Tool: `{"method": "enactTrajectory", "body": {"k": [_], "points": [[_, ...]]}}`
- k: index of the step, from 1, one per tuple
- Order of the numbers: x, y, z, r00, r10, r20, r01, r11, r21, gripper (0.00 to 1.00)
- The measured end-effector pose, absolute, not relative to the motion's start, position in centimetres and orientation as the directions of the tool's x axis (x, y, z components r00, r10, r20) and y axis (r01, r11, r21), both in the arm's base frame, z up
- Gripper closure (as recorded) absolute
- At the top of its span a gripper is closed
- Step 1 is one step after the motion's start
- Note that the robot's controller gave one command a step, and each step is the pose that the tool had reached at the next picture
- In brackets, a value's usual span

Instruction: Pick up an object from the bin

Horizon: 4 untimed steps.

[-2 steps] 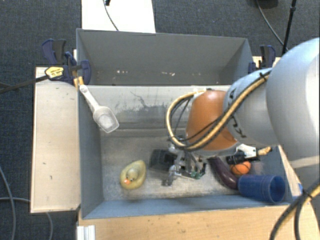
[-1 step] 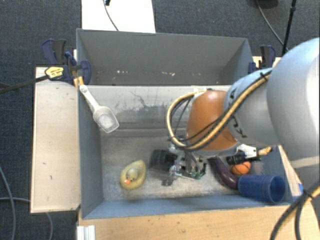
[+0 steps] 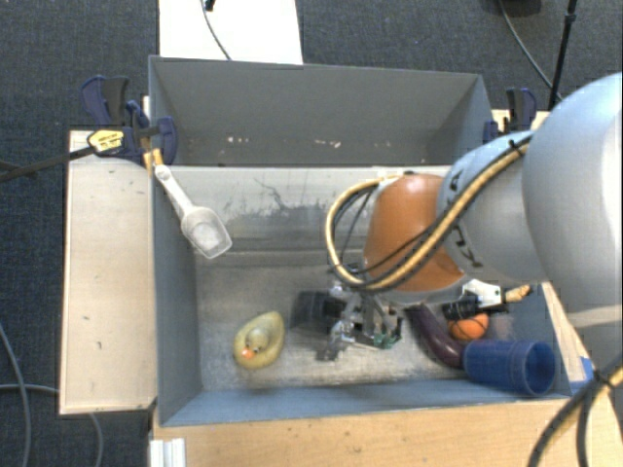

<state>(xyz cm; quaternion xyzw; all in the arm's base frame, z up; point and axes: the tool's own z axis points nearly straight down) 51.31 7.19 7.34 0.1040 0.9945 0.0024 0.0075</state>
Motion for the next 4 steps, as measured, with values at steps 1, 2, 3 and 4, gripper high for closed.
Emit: {"method": "enactTrajectory", "body": {"k": [1,2,3,4], "points": [[51.1,7.1,8.1,-0.978,0.207,-0.004,0.207,0.978,0.002,1.00],[51.1,7.1,8.5,-0.978,0.207,0.000,0.207,0.978,0.000,1.00],[51.1,7.1,9.0,-0.978,0.207,0.001,0.207,0.978,0.000,1.00],[51.0,7.1,9.3,-0.978,0.207,0.000,0.207,0.978,0.000,1.00]]}}
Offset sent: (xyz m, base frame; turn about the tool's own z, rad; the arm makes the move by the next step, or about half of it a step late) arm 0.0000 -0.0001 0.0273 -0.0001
